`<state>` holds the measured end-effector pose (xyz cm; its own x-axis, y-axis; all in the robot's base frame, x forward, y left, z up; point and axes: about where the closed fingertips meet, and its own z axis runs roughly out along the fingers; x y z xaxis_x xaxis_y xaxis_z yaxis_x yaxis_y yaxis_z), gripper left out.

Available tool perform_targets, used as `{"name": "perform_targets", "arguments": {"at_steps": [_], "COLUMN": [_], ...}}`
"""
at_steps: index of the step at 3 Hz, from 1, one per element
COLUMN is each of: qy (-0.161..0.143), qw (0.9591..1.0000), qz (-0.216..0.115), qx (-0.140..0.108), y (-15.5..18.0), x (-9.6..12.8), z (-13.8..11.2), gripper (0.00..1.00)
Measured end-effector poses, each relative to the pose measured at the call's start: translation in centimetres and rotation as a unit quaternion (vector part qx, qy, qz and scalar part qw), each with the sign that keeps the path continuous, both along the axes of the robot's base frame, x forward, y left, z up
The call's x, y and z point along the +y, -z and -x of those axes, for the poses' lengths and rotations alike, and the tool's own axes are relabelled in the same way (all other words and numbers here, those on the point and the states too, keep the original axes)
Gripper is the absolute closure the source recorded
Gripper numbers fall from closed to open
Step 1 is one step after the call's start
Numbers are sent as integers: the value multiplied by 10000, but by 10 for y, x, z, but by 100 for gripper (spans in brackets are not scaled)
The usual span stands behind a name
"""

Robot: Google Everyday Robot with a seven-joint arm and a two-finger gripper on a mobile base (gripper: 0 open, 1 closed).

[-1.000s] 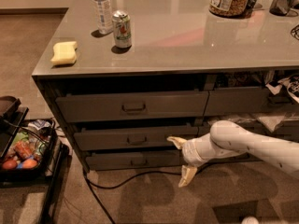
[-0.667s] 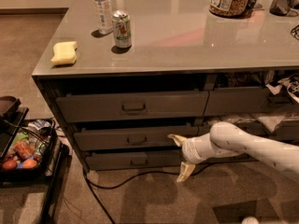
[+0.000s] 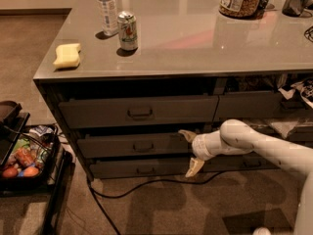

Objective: Open middle drawer

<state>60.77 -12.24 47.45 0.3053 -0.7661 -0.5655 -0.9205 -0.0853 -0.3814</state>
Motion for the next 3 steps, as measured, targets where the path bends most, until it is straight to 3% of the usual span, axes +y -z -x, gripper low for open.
{"name": "perform_targets", "arguments": {"at_steps": [1,3], "qy": [-34,-99], "qw": [9998,9997], "qz": [40,114], "qx": [197,170], "y": [34,38], "x": [-1,6], "z": [-33,-53], "gripper": [0,0]}}
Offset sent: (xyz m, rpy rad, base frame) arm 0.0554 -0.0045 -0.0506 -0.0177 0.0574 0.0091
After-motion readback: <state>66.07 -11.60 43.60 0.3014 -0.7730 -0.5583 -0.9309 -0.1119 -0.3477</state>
